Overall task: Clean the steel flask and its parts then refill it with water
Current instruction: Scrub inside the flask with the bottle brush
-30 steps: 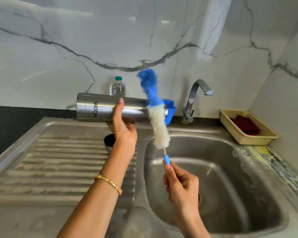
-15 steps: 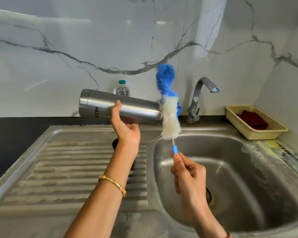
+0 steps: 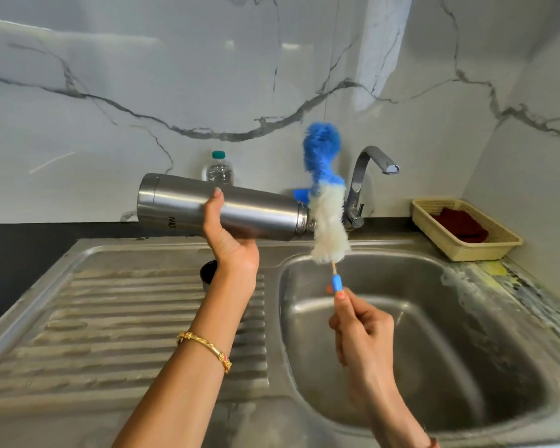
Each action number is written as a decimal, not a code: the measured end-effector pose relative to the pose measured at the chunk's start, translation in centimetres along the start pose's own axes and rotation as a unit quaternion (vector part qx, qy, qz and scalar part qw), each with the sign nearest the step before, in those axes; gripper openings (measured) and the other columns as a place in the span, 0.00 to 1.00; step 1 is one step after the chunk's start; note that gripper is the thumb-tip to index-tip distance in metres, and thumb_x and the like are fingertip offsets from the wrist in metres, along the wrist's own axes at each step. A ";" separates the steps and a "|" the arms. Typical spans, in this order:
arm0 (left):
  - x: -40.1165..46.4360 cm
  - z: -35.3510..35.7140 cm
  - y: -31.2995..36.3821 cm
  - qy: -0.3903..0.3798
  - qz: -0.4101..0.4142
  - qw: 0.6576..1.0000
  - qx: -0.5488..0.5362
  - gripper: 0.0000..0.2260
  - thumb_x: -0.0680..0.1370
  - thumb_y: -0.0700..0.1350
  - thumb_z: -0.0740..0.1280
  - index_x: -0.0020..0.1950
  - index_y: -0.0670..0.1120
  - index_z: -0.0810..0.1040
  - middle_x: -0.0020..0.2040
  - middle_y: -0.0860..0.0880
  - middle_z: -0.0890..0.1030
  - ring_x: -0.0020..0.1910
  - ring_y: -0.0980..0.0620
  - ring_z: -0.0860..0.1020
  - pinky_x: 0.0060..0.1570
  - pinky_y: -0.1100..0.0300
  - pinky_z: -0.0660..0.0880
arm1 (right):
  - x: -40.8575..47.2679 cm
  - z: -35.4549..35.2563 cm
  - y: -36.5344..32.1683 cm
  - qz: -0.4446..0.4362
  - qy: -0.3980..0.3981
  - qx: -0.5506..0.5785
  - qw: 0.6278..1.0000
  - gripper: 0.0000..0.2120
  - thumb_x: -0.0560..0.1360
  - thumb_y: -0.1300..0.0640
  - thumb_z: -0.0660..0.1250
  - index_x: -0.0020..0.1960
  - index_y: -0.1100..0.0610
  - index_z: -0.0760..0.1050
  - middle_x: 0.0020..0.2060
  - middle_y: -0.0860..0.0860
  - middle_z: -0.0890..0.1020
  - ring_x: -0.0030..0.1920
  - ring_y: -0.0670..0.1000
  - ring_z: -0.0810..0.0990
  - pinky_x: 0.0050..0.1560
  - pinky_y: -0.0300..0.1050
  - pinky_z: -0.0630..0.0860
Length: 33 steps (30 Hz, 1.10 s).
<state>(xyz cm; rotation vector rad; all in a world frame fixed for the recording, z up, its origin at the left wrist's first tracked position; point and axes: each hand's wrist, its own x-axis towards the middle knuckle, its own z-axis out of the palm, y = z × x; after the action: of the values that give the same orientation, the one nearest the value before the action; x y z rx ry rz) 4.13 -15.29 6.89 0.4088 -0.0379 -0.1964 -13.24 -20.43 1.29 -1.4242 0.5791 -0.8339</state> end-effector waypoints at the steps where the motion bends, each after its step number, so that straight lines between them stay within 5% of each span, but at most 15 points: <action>1: -0.1 0.0 -0.1 -0.004 -0.007 1.000 0.008 0.26 0.64 0.48 0.70 0.61 0.48 0.75 0.51 0.47 0.79 0.51 0.47 0.78 0.59 0.49 0.75 | -0.5 0.2 0.1 -0.007 -0.010 -0.002 1.000 0.16 0.77 0.59 0.62 0.34 0.66 0.76 0.24 0.52 0.65 0.22 0.44 0.58 0.22 0.35 0.55; 6: -0.4 0.4 -0.2 0.018 -0.027 0.999 0.026 0.16 0.71 0.47 0.69 0.59 0.49 0.75 0.51 0.49 0.78 0.52 0.48 0.76 0.55 0.54 0.73 | 0.4 0.0 -0.4 -0.004 -0.013 -0.010 1.000 0.15 0.77 0.58 0.62 0.35 0.62 0.78 0.24 0.50 0.66 0.22 0.43 0.59 0.23 0.35 0.57; 11: -0.9 1.1 -0.2 0.068 0.020 0.997 0.014 0.38 0.60 0.50 0.76 0.69 0.49 0.69 0.63 0.47 0.77 0.61 0.48 0.76 0.60 0.50 0.73 | -0.3 -0.3 -0.1 -0.032 -0.031 -0.026 0.999 0.14 0.77 0.58 0.62 0.38 0.67 0.72 0.24 0.51 0.65 0.24 0.44 0.58 0.26 0.38 0.56; 17: -1.3 0.7 -0.5 0.129 0.023 0.991 0.024 0.34 0.66 0.46 0.76 0.68 0.52 0.63 0.62 0.48 0.75 0.59 0.48 0.76 0.62 0.47 0.71 | -1.0 0.3 -0.1 0.003 -0.044 0.011 0.999 0.21 0.75 0.50 0.66 0.32 0.65 0.73 0.22 0.49 0.64 0.22 0.43 0.57 0.21 0.35 0.54; 24: -0.2 0.6 0.4 0.086 0.022 0.996 -0.011 0.24 0.71 0.52 0.70 0.65 0.47 0.73 0.60 0.45 0.78 0.58 0.45 0.77 0.60 0.48 0.74 | 0.1 0.1 0.0 0.006 -0.007 0.012 1.000 0.16 0.75 0.51 0.63 0.32 0.51 0.82 0.23 0.49 0.66 0.22 0.44 0.58 0.21 0.34 0.55; 27: -0.3 0.7 0.1 0.078 0.005 0.997 0.009 0.34 0.64 0.57 0.75 0.67 0.50 0.71 0.61 0.46 0.78 0.58 0.47 0.78 0.60 0.47 0.73 | -1.6 0.5 -0.6 -0.020 -0.048 0.005 0.999 0.10 0.70 0.44 0.66 0.33 0.42 0.83 0.23 0.49 0.67 0.22 0.42 0.60 0.22 0.32 0.58; 30: 0.0 0.5 -0.1 0.082 0.011 0.997 0.008 0.43 0.55 0.54 0.79 0.68 0.52 0.69 0.62 0.48 0.78 0.59 0.47 0.77 0.61 0.45 0.73 | -0.5 0.3 0.0 -0.025 -0.028 -0.019 0.999 0.15 0.73 0.44 0.67 0.38 0.56 0.78 0.24 0.49 0.66 0.24 0.44 0.59 0.23 0.35 0.57; 33: 0.1 0.2 -0.4 0.089 0.007 0.996 0.005 0.43 0.56 0.51 0.79 0.69 0.53 0.67 0.63 0.48 0.77 0.60 0.48 0.76 0.63 0.46 0.72 | 0.0 0.0 0.4 -0.029 -0.005 -0.023 0.999 0.15 0.76 0.52 0.65 0.35 0.59 0.76 0.25 0.51 0.66 0.24 0.46 0.58 0.24 0.37 0.55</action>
<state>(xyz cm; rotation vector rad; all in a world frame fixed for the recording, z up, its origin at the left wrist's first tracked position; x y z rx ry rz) 4.16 -15.76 6.87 0.4337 0.1340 -0.1463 -13.15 -20.41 0.92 -1.4921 0.5550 -0.8636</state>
